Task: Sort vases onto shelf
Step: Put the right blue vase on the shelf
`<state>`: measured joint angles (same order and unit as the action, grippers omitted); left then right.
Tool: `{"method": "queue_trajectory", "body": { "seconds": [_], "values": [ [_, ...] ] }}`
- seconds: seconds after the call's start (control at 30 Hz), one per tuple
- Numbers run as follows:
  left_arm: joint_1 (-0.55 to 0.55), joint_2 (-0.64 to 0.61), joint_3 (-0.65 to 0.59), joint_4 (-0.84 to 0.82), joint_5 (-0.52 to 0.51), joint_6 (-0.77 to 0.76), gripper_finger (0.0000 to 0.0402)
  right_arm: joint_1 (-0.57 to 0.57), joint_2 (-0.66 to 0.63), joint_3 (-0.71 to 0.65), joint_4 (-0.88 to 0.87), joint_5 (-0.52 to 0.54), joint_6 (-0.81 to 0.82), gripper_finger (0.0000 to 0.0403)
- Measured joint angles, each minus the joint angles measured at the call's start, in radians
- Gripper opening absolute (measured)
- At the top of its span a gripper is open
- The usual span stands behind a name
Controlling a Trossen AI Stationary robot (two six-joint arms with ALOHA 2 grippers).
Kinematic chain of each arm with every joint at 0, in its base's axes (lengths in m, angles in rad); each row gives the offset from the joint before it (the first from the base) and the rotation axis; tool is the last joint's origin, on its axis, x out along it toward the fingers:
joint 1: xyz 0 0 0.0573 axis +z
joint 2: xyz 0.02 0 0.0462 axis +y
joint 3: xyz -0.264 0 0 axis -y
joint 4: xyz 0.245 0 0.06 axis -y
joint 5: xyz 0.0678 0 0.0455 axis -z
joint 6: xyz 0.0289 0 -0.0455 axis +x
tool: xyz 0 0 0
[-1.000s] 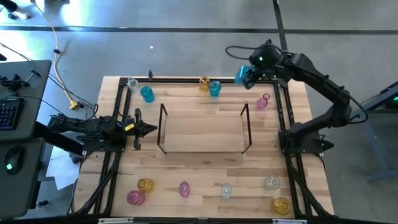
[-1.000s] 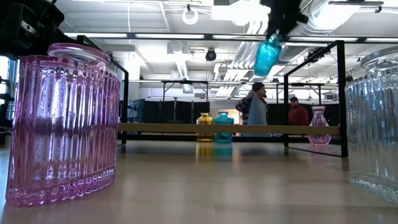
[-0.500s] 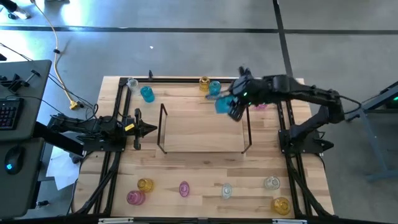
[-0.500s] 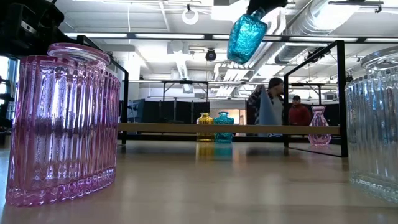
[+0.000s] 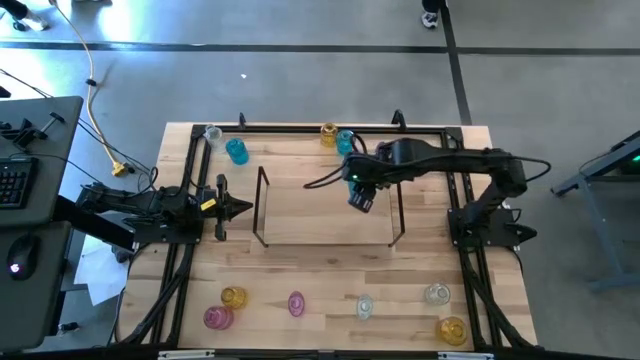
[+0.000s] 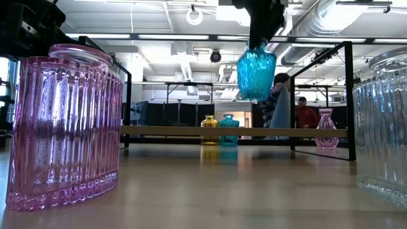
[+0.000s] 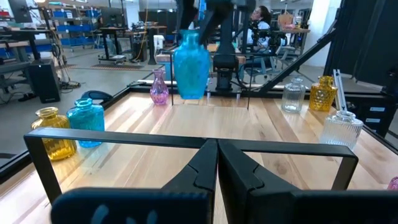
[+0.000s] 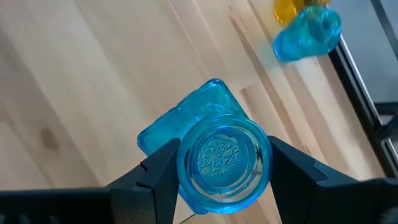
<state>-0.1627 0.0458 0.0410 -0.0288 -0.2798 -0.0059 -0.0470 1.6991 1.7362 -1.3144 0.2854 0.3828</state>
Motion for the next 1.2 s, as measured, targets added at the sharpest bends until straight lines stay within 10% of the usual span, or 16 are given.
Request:
{"method": "queue_trajectory", "body": {
  "seconds": [1.2],
  "values": [
    [0.000,0.000,0.000,0.000,0.000,0.000,0.0005,-0.038,0.083,0.000,-0.092,0.019,0.032,0.0176]
  ]
}}
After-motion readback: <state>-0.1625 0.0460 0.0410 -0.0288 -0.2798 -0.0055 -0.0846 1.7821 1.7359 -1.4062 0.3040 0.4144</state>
